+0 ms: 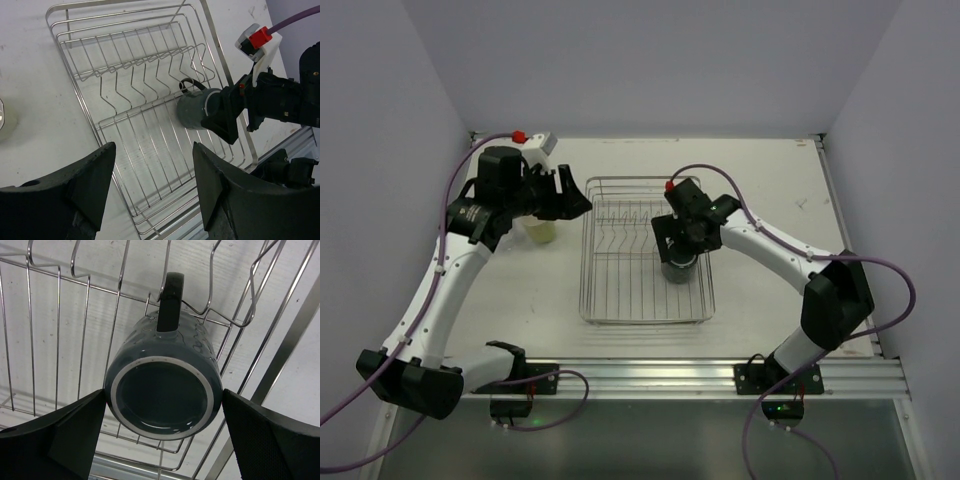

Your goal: Unload the cups from the dish rack

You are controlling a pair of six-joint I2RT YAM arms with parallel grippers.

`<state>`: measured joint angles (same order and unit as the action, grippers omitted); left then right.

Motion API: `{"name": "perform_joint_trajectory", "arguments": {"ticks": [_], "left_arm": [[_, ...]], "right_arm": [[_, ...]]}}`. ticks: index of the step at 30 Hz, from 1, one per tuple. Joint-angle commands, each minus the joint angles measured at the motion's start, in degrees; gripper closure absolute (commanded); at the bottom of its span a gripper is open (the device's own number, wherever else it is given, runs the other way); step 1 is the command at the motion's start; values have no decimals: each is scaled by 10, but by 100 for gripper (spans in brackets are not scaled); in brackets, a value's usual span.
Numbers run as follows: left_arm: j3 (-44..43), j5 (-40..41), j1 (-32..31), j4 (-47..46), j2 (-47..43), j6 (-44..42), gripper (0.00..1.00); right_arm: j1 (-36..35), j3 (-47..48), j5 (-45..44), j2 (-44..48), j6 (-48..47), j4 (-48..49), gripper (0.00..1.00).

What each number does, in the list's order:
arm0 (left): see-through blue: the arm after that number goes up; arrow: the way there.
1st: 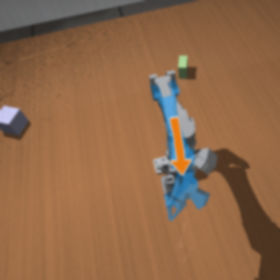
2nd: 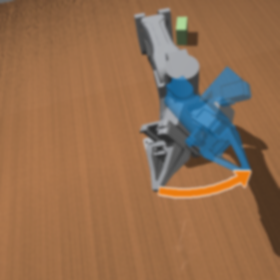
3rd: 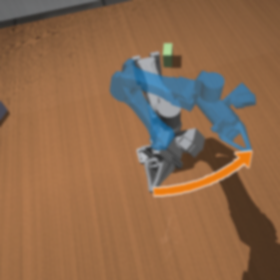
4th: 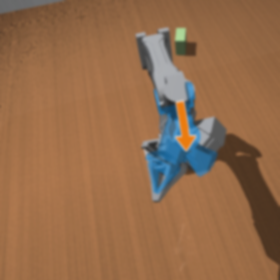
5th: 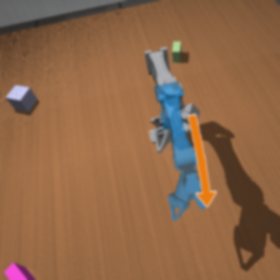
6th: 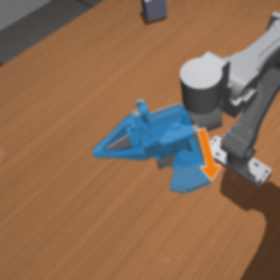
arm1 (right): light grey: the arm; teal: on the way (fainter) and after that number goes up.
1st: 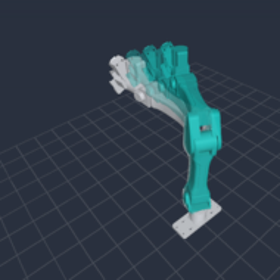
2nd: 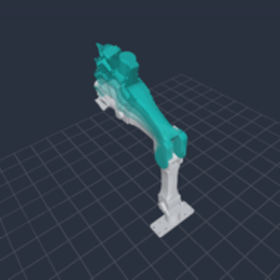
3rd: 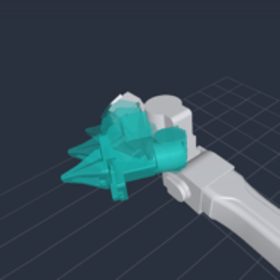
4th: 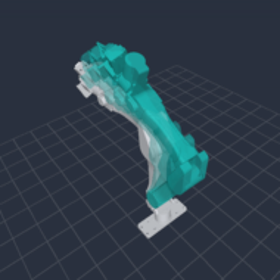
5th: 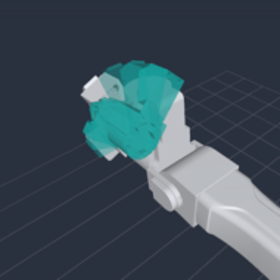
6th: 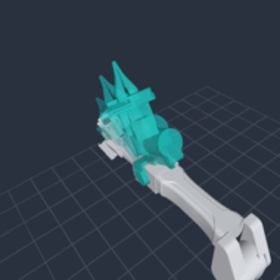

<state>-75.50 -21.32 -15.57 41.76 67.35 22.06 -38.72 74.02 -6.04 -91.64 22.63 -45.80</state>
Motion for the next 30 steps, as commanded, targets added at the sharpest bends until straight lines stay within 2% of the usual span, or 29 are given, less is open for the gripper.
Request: {"name": "perform_joint_trajectory", "arguments": {"ticks": [1,24,26,30], "left_arm": [[4,-21,-2,-14,-11,6,33],[24,-28,-2,-23,-15,7,32],[25,-25,-2,-22,-16,7,32],[25,-21,-2,-19,-17,5,32]], "right_arm": [[-3,14,17,-13,-17,11,1],[-22,24,-26,-64,12,10,2],[-24,25,-27,-71,15,11,5],[-25,25,-39,-66,22,13,30]]}}
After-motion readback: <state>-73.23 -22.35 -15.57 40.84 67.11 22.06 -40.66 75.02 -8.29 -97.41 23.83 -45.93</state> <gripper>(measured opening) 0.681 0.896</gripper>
